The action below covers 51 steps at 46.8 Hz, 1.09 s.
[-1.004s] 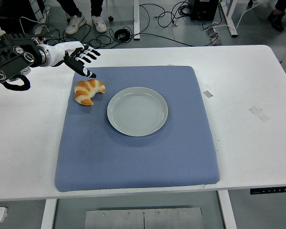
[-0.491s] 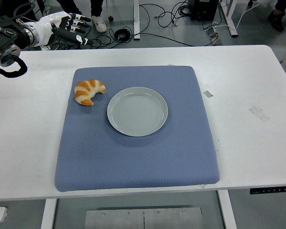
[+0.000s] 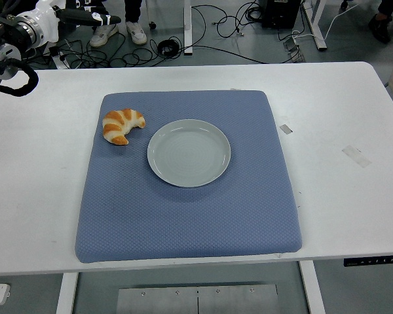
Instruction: Place the bread on the table
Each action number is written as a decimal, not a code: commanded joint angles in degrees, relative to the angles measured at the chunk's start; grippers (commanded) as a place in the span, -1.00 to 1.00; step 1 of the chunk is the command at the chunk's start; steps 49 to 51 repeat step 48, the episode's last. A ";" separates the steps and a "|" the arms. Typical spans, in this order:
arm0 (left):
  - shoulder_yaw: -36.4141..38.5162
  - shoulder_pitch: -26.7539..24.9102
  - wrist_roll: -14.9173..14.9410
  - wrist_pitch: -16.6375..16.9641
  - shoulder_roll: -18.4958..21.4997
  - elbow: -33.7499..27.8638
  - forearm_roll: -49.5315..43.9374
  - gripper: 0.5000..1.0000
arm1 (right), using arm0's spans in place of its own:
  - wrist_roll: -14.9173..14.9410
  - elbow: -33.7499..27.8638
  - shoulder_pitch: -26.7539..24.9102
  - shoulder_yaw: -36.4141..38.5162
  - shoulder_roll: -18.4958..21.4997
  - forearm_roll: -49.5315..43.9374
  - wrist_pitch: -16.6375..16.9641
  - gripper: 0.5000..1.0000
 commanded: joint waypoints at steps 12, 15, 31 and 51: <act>-0.81 0.82 -0.12 2.75 -0.69 0.76 -1.89 0.83 | 0.01 0.00 0.01 0.00 0.00 0.00 0.00 1.00; -0.72 0.99 -0.12 2.75 -0.78 0.76 -1.89 0.83 | 0.01 0.00 0.01 0.00 0.00 0.00 0.00 1.00; -0.63 1.26 -0.12 2.93 -0.96 0.76 -1.89 0.85 | 0.01 0.00 0.01 0.00 0.00 0.00 0.00 1.00; -0.46 1.35 -0.12 3.02 -1.04 0.76 -1.89 0.85 | 0.09 0.00 -0.08 -0.09 0.00 0.00 0.00 1.00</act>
